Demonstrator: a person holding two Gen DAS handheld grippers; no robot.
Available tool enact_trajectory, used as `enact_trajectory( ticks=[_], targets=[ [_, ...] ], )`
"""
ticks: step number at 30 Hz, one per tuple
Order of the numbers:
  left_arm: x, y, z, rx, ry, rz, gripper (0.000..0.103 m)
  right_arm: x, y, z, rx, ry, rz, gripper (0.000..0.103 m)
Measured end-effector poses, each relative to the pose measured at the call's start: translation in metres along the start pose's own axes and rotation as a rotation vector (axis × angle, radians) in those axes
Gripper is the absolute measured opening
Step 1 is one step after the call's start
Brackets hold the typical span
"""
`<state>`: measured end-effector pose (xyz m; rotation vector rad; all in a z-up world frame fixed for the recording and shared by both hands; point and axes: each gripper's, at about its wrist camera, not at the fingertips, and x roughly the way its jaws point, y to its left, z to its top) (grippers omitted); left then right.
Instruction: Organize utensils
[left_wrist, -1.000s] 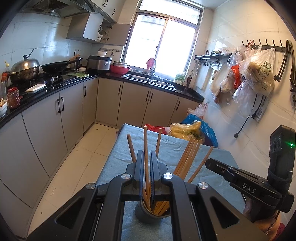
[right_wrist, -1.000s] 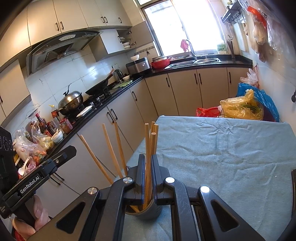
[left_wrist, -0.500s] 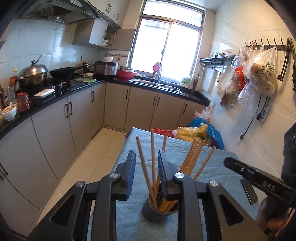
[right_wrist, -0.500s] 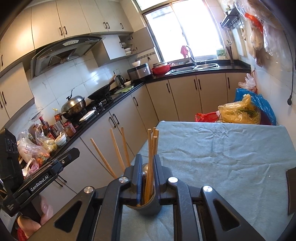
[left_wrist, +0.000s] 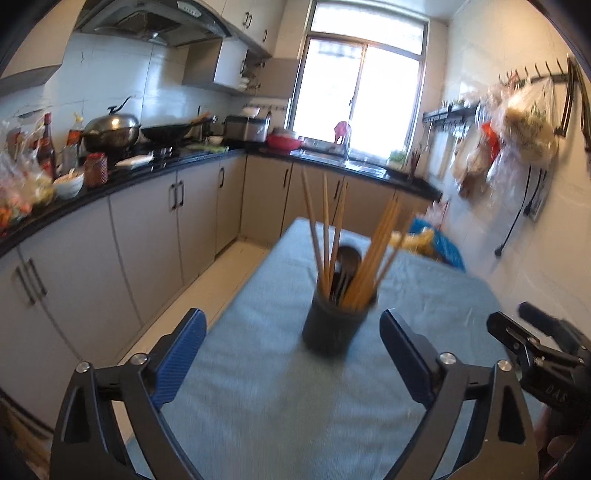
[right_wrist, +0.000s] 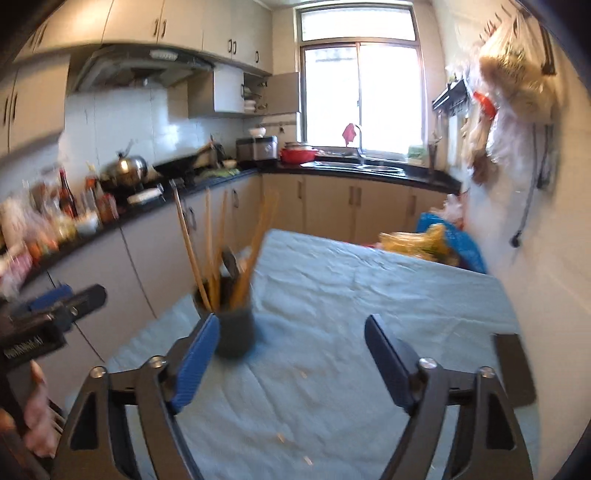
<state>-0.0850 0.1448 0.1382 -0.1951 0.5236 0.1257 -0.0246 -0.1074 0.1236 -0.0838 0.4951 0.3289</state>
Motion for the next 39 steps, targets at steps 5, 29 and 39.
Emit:
enact_trajectory(
  ticks=[5,29,39],
  targets=[
    [-0.004,-0.011,-0.038,0.104,0.057,0.141,0.101,-0.015,-0.012,-0.046,-0.003,0.055,-0.084,0.091],
    [0.009,-0.042,-0.097,0.253,0.177,0.264,0.101,-0.013,0.002,-0.105,-0.101,0.17,-0.164,0.095],
    [0.01,-0.042,-0.102,0.26,0.184,0.253,0.101,-0.009,0.009,-0.109,-0.113,0.19,-0.162,0.095]
  ],
)
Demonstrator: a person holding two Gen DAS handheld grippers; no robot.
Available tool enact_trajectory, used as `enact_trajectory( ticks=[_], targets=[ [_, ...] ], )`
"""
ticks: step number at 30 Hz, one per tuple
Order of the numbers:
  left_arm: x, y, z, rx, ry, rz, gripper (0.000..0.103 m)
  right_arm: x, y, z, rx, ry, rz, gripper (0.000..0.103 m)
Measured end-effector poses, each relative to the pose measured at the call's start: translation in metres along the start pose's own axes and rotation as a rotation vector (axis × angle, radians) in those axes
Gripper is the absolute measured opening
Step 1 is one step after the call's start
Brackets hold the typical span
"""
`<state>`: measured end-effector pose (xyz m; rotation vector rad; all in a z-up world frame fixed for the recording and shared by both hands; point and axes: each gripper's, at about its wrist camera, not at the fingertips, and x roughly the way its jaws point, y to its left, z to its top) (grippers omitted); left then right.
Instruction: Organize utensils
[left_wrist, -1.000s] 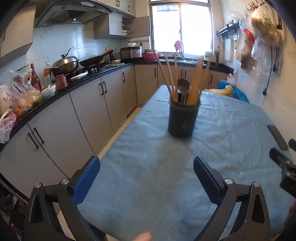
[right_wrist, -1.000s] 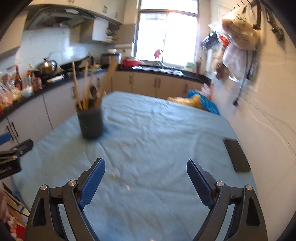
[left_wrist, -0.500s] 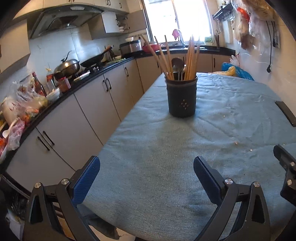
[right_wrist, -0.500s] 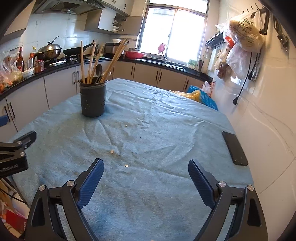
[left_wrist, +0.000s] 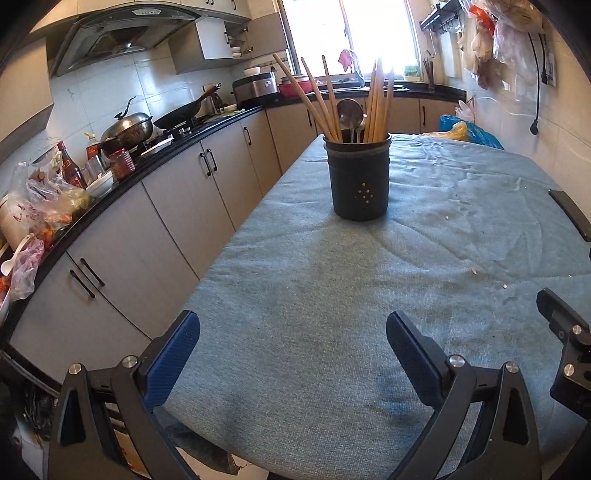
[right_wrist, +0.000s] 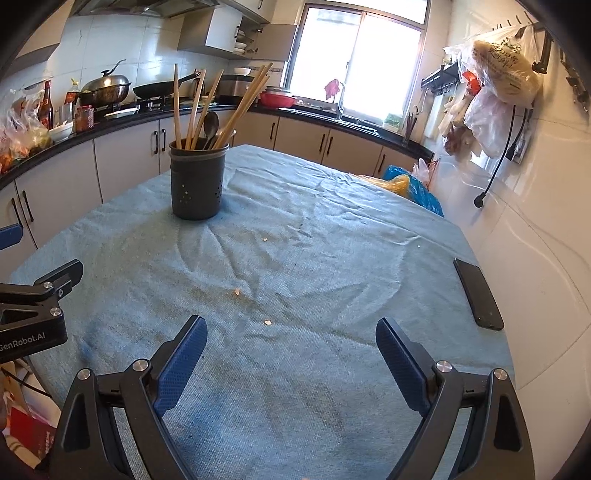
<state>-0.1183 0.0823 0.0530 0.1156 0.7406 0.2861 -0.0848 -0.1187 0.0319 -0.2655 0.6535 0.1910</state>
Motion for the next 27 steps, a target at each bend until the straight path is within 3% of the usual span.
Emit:
enact_trajectory(
  ticks=[27],
  targets=[
    [0.0071,0.0025,-0.0043,0.006,0.009,-0.005,0.101,0.0079,0.009,-0.0008,-0.016,0.033,0.001,0.095]
  ],
)
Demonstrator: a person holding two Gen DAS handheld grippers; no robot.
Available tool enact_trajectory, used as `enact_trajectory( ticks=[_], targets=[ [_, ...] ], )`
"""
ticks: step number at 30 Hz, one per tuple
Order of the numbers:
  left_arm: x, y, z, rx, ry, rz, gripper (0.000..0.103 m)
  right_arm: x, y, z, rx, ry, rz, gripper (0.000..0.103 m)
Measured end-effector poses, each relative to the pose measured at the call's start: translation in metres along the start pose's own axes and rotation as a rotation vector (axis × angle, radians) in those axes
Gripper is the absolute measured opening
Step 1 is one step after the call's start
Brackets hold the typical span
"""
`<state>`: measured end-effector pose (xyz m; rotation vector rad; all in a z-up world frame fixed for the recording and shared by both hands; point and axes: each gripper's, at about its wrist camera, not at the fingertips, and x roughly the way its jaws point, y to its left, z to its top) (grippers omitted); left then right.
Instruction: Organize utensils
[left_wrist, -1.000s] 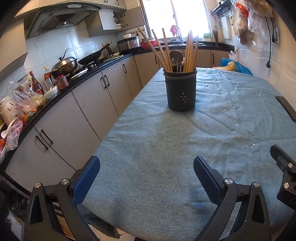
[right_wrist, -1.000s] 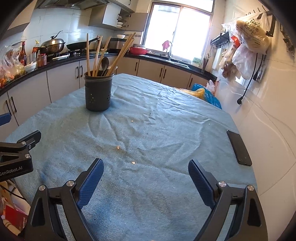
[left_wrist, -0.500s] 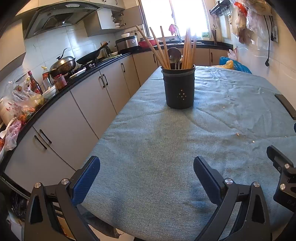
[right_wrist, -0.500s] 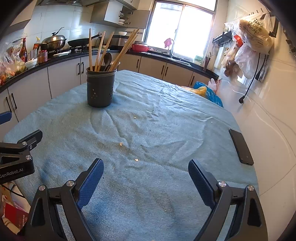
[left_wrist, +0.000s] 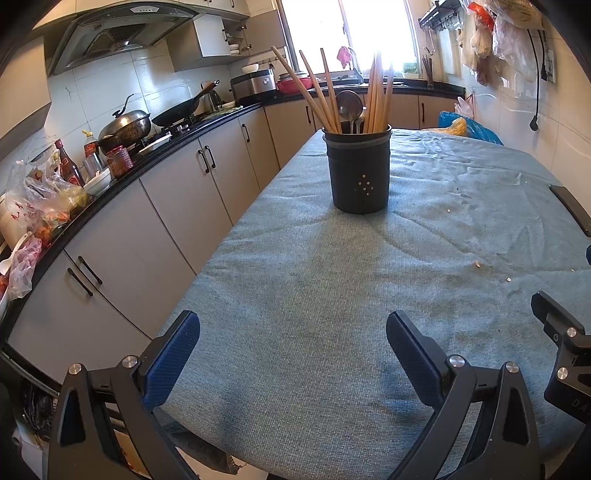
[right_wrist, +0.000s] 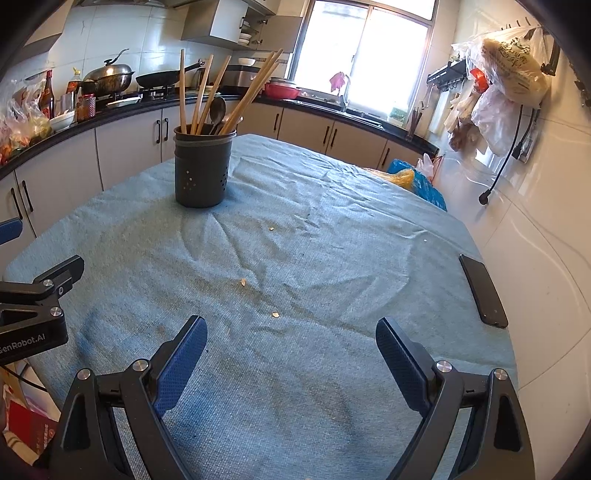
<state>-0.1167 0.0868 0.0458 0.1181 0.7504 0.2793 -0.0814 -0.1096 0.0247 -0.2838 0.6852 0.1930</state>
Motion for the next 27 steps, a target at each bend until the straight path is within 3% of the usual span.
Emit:
enact_trajectory(
  ticks=[27],
  targets=[
    [0.0018,0.0,-0.0014,0.004,-0.001,0.001,0.101,0.0003,0.0023,-0.0012,-0.003,0.003,-0.005,0.095]
  ],
)
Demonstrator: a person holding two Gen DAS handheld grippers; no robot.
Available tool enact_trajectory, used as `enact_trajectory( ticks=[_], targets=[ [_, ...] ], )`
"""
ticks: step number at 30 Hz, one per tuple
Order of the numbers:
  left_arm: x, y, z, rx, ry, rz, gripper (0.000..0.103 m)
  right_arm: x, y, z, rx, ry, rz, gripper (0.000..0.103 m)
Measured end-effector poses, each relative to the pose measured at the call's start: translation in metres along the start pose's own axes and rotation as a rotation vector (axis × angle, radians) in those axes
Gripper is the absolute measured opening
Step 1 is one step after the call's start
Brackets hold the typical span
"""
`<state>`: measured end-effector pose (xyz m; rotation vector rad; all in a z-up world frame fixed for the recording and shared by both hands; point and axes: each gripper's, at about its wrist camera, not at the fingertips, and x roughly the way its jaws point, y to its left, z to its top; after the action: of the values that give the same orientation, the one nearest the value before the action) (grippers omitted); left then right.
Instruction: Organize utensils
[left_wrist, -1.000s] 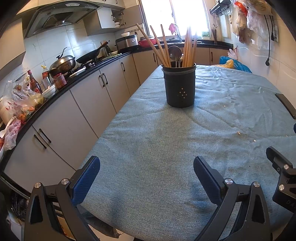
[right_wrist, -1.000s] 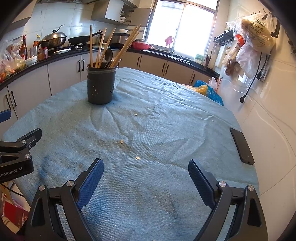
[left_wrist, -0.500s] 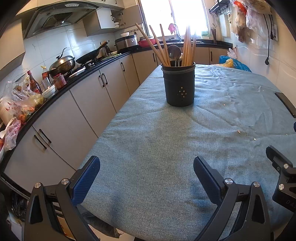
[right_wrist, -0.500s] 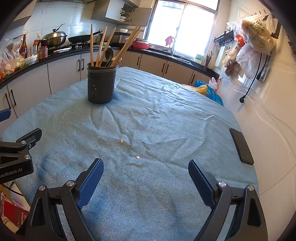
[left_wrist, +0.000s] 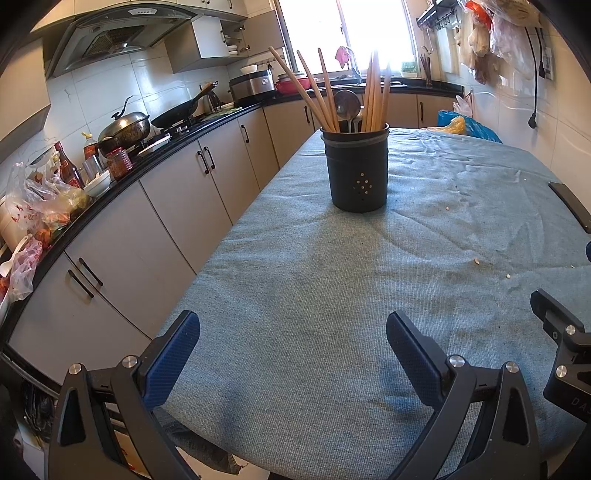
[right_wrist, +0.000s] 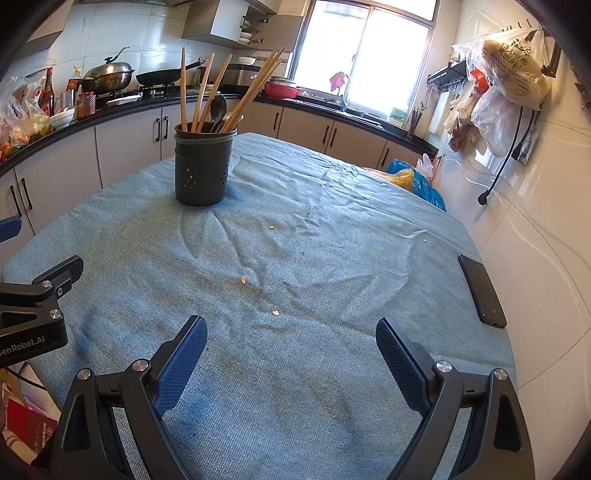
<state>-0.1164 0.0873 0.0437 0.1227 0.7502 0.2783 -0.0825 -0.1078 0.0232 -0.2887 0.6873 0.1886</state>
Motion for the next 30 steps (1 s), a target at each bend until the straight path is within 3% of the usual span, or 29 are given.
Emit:
enact_trajectory(
  ticks=[30],
  targets=[
    [-0.0007,-0.0011,-0.0001,0.002,-0.003,0.002,0.101,-0.0041,-0.0007,-0.0014,0.004,0.004,0.001,0.095]
  ],
)
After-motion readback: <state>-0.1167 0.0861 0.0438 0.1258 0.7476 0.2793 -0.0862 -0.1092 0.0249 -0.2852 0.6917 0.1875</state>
